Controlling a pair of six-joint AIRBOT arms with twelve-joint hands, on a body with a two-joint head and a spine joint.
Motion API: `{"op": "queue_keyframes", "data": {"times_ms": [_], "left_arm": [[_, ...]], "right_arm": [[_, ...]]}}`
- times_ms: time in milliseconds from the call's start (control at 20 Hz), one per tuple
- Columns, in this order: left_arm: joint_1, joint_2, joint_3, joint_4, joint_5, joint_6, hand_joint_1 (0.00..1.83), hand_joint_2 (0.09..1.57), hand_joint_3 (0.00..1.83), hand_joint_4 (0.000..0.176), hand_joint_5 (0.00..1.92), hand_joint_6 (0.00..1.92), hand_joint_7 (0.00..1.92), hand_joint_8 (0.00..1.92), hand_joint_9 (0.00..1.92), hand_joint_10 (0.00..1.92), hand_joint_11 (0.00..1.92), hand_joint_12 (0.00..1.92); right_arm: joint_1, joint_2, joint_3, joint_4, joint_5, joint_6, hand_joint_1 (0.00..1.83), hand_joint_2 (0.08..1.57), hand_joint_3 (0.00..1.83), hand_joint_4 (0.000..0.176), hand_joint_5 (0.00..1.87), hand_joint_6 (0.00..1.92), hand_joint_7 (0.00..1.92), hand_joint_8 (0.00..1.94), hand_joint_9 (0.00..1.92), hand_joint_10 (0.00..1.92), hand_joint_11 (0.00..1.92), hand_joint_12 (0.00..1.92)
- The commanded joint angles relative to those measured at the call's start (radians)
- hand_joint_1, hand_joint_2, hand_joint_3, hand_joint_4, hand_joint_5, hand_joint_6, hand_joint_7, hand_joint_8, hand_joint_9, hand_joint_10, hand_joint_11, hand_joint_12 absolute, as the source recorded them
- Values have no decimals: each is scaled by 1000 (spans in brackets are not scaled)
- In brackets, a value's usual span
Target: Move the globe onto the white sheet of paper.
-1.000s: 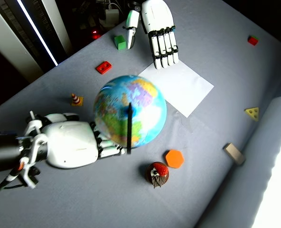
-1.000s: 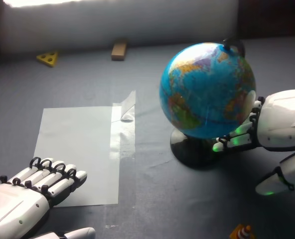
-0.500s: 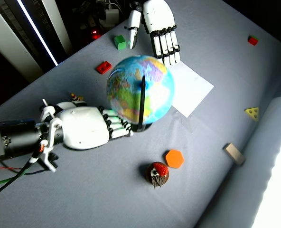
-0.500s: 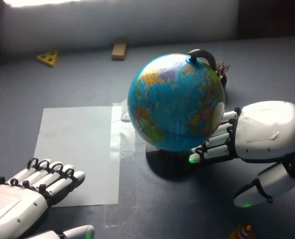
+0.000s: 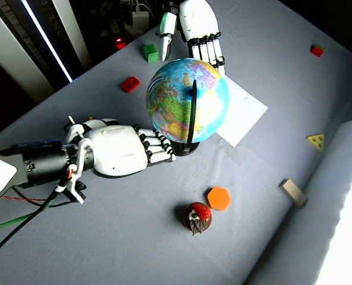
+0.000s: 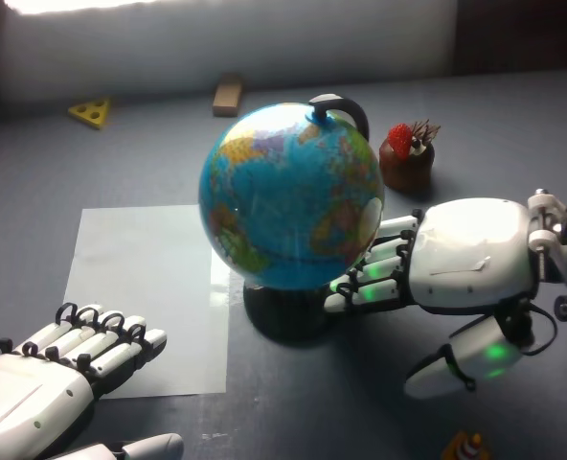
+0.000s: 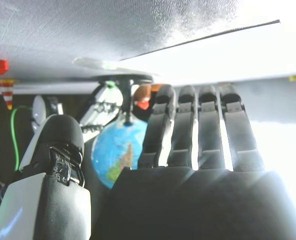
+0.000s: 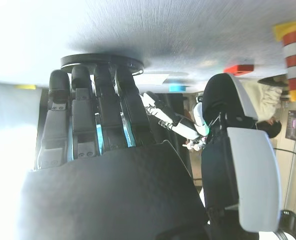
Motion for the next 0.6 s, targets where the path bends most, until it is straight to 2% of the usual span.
{"op": "queue_keyframes", "data": {"times_ms": [0,250,350,550], "left_arm": [[0,5,5,26,-104,-8,0,1184,1,0,129,1,83,1,48,2,0,28],[-1,5,16,57,-104,-22,0,1181,0,0,135,3,83,1,48,1,0,27],[1,7,15,56,-104,-22,0,1182,0,0,144,6,91,4,54,3,6,33],[3,8,17,56,-104,-22,0,1181,0,0,148,6,92,3,54,3,0,35]], "right_arm": [[-1,-24,3,-12,-31,-11,72,1155,2,0,245,7,245,0,214,2,0,348],[24,-80,22,-12,-79,-28,70,1155,1,0,241,4,230,0,212,1,0,305],[41,-106,34,-12,-92,-29,81,1153,0,0,231,5,230,0,214,1,0,444],[67,-159,54,-12,-116,-29,77,1153,0,0,225,1,231,1,215,1,0,388]]}}
